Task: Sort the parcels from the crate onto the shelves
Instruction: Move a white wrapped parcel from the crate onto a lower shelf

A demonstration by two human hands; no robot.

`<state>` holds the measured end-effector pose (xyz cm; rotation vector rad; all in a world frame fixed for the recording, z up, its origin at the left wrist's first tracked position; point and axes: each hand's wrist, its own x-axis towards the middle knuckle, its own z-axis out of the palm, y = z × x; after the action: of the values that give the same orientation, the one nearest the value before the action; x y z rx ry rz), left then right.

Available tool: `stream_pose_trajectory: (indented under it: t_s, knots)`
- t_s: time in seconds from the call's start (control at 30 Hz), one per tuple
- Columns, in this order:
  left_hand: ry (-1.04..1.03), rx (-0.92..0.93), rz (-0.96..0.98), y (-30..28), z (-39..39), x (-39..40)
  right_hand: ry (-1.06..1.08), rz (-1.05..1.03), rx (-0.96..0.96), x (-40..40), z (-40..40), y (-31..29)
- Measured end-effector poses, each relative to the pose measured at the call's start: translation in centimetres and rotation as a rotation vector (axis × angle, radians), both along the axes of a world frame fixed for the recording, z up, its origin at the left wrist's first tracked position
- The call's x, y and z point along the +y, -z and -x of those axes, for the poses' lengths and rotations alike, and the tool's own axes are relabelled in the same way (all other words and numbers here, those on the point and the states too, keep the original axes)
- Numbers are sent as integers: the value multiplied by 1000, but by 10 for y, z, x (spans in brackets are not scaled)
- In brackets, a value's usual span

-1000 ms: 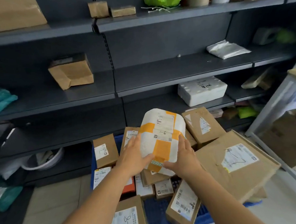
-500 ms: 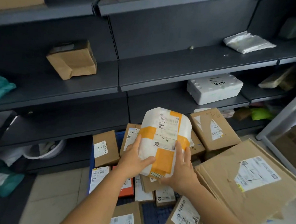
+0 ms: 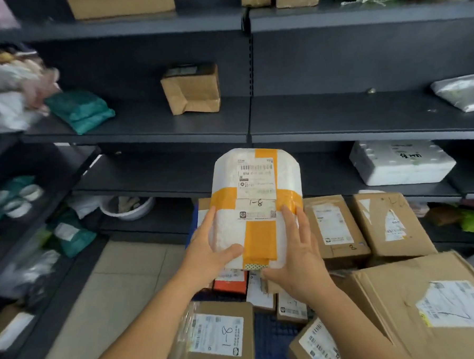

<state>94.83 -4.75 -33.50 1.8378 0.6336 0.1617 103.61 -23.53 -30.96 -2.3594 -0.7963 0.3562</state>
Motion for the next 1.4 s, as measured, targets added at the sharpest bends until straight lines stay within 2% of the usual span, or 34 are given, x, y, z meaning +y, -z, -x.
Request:
stream_pose_trajectory:
  t_s: [0.07,0.23,0.57,1.03,1.4]
  knots:
    - [-19,-16,-25,-7,11,5,0,-19,4,7,6,-5]
    - [-145,-80,-60,-40,103,25,-159,-51,-61,44,67,-33]
    - [-501,-116,-241,-96,338,30,-506,-106,-113,102,256,-80]
    - [-965,-66,-285,-117,669,-42,-946,-188,-83,117,552,-102]
    - [-1317,-19,-320,-120,849,-97,-1300,-198,-57,140,738,-104]
